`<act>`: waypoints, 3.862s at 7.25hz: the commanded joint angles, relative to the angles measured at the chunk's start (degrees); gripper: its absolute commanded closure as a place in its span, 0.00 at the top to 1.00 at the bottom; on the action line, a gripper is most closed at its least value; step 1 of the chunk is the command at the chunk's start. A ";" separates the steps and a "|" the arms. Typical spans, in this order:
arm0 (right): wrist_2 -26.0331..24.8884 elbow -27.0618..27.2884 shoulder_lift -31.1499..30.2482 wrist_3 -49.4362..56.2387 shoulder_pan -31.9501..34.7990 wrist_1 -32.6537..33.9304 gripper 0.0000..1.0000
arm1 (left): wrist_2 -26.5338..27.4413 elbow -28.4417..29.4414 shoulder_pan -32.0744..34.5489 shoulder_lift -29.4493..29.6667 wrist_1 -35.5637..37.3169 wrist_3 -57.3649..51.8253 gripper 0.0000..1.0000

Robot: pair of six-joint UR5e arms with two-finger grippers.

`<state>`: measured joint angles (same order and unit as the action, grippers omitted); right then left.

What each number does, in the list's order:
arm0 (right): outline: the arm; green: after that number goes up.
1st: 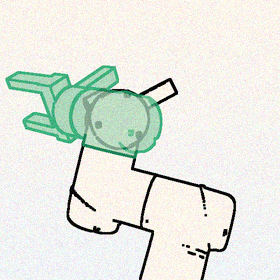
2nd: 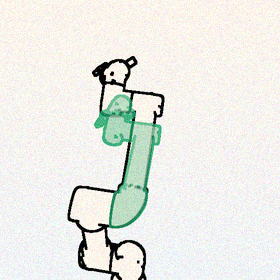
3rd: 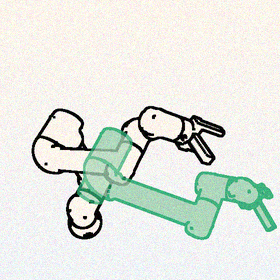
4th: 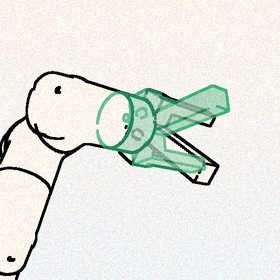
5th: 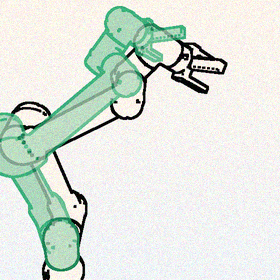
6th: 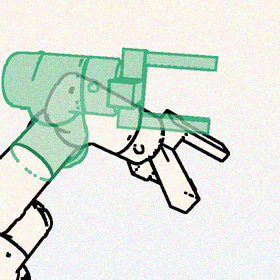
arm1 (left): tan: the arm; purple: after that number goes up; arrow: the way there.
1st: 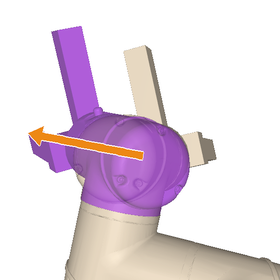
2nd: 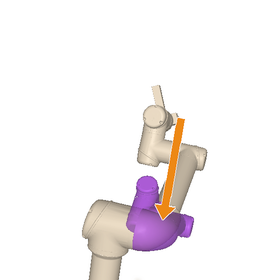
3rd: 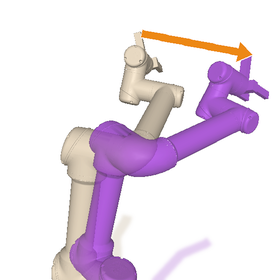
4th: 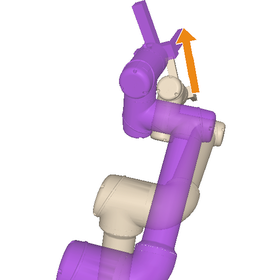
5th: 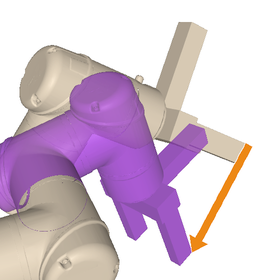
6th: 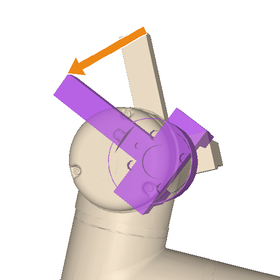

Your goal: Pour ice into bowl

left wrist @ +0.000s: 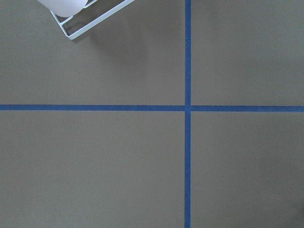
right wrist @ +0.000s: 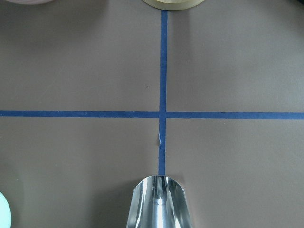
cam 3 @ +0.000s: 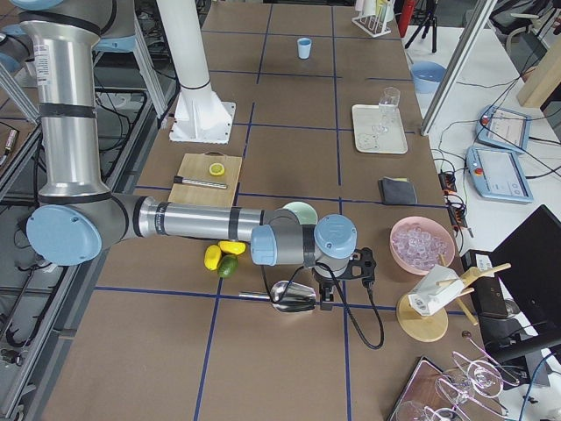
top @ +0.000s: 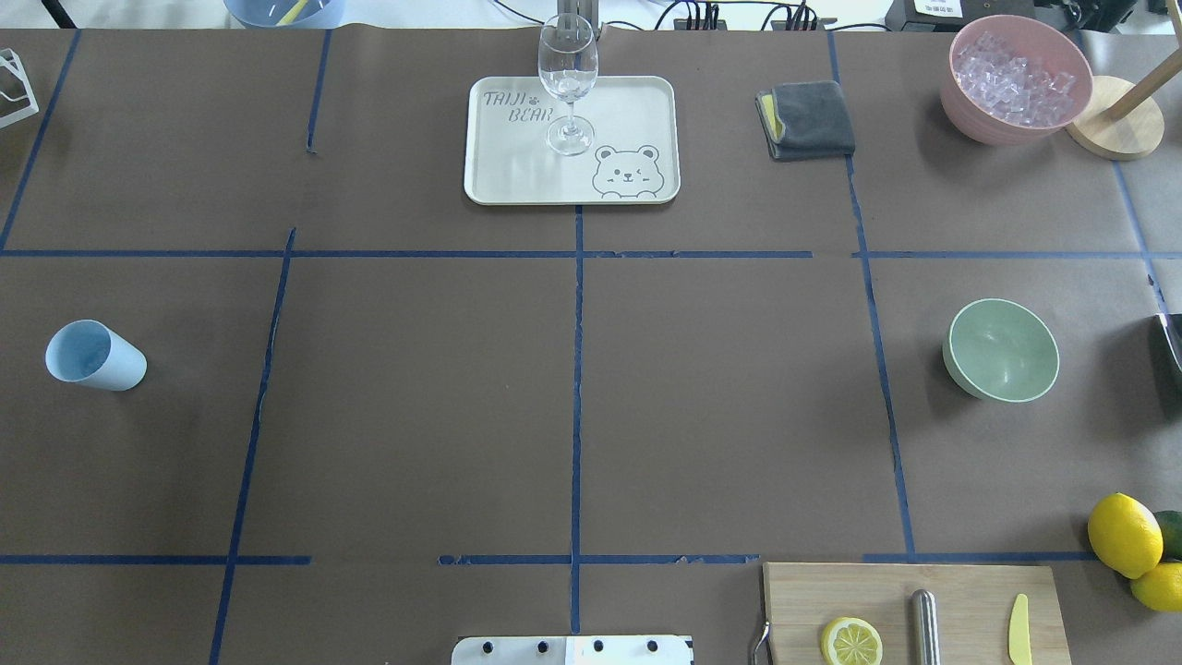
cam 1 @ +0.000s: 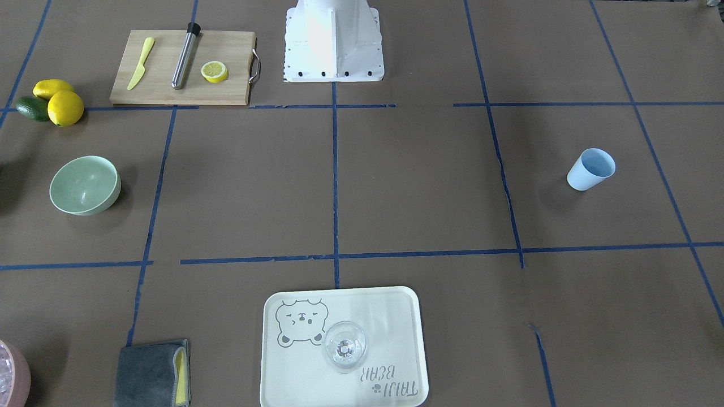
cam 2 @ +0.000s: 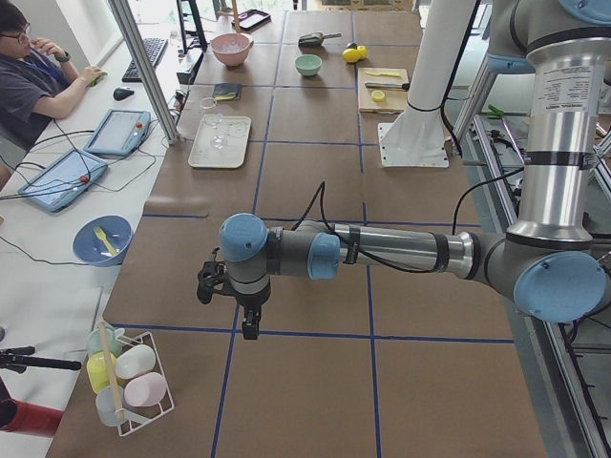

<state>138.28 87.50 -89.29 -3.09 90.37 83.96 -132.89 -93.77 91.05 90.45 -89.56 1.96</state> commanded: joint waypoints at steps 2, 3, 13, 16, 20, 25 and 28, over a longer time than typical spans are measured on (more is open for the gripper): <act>-0.30 0.12 0.26 -0.94 0.16 -0.03 1.00 | 0.00 -0.10 0.00 0.08 -0.70 0.06 1.00; -0.47 0.47 0.61 -0.78 -0.10 -0.12 1.00 | 0.00 -0.18 0.00 0.16 -4.53 0.32 1.00; -0.98 8.54 3.16 -24.44 -14.75 -1.17 1.00 | 20.17 -21.89 -30.73 -23.60 -58.03 50.04 0.99; -7.58 15.68 -7.08 -43.94 -26.25 -18.82 1.00 | 35.35 -21.98 -39.06 -28.66 -62.23 57.24 0.99; -17.51 7.35 -10.11 -54.48 -38.86 -37.55 1.00 | 48.66 -22.07 -46.74 -30.42 -62.67 61.84 0.99; -8.84 7.59 -9.94 -54.04 -35.54 -37.65 0.00 | 50.62 -22.07 -47.90 -30.68 -62.58 61.94 0.99; -5.66 7.86 -9.67 -54.12 -32.36 -37.56 0.00 | 54.30 -21.98 -50.96 -30.77 -62.41 62.72 0.99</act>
<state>131.69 95.19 -99.14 -57.16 57.02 46.37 -80.39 -115.83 41.78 59.71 -152.10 64.19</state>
